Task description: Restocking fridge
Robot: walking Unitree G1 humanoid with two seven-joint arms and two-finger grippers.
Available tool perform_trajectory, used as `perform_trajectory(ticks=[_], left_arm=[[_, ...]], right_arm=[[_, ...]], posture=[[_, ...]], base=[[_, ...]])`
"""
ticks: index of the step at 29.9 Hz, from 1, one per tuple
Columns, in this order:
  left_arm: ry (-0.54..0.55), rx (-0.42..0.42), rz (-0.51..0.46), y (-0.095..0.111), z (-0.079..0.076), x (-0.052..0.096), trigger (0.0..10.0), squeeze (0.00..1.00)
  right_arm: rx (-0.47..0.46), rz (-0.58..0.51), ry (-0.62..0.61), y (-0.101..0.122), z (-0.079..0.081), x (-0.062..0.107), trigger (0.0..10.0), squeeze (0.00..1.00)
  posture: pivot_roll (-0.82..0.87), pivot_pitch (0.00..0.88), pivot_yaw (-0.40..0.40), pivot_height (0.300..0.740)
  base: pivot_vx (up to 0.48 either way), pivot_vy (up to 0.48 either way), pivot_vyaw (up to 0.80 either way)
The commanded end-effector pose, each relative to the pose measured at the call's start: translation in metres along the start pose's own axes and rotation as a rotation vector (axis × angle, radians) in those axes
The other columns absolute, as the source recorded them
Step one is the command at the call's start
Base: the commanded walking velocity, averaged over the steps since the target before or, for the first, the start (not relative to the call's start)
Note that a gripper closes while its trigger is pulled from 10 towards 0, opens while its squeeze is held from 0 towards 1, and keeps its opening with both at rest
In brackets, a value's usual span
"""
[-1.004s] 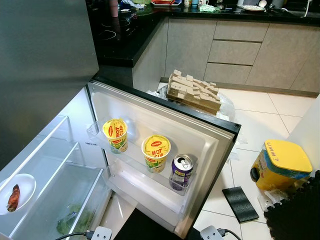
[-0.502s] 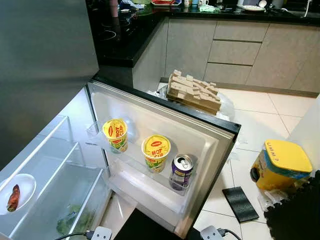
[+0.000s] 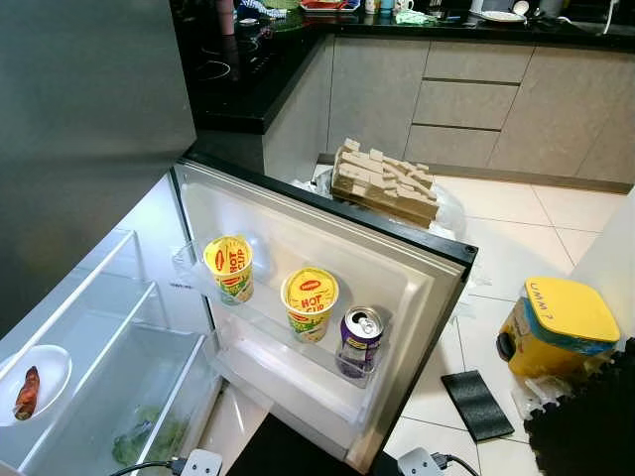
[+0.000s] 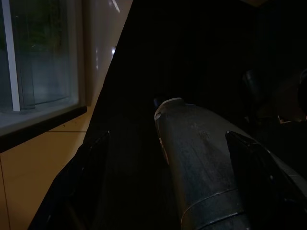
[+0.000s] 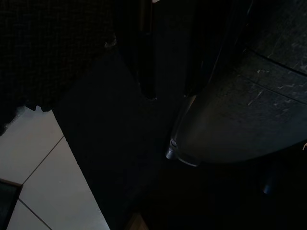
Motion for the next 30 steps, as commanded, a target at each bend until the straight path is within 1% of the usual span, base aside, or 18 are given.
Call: perform_trajectory(ticks=[1, 13, 18, 22, 25, 30], left_arm=[[-0.031, -0.009, 0.051, -0.016, -0.008, 0.002, 10.0, 0.0], [-0.025, -0.005, 0.06, -0.019, -0.007, 0.003, 10.0, 0.0], [-0.009, 0.004, 0.065, -0.023, -0.003, 0.004, 10.0, 0.0], [0.01, 0.019, 0.075, -0.031, 0.005, 0.008, 10.0, 0.0], [0.013, 0.026, 0.087, -0.037, 0.006, 0.009, 10.0, 0.0], [0.01, 0.019, 0.082, -0.035, 0.007, 0.009, 10.0, 0.0]], right_arm=[[-0.012, 0.019, -0.002, -0.007, 0.001, 0.0, 10.0, 0.0], [-0.014, 0.027, -0.013, -0.011, 0.0, 0.001, 10.0, 0.0], [-0.01, 0.038, -0.02, -0.017, -0.003, 0.002, 10.0, 0.0], [-0.012, 0.055, -0.023, -0.026, -0.004, 0.003, 10.0, 0.0], [-0.017, 0.065, -0.024, -0.032, -0.004, 0.004, 10.0, 0.0], [-0.022, 0.067, -0.027, -0.033, -0.004, 0.004, 10.0, 0.0]], posture=[[-0.02, 0.0, -0.014, 0.74], [-0.03, 0.0, -0.014, 0.74], [-0.02, 0.0, -0.014, 0.74], [-0.02, 0.0, -0.01, 0.74], [-0.02, 0.0, -0.003, 0.74], [-0.03, 0.0, -0.006, 0.74]], base=[[0.0, 0.0, 0.0], [0.0, 0.0, 0.0], [0.0, 0.0, 0.0], [0.0, 0.0, 0.0], [0.0, 0.0, 0.0], [0.0, 0.0, 0.0]])
Point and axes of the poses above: a point about 5 cm out from each wrist's last joint towards the gripper, its own x axis pointing back from the gripper into the wrist, its own y axis along the axis of the wrist's last joint, z = x × y, the point moved 6 cm from there along -x, pointing out of the wrist towards the gripper, and after that the axes turned 10 degrees about -x, right-handed, at the moved point
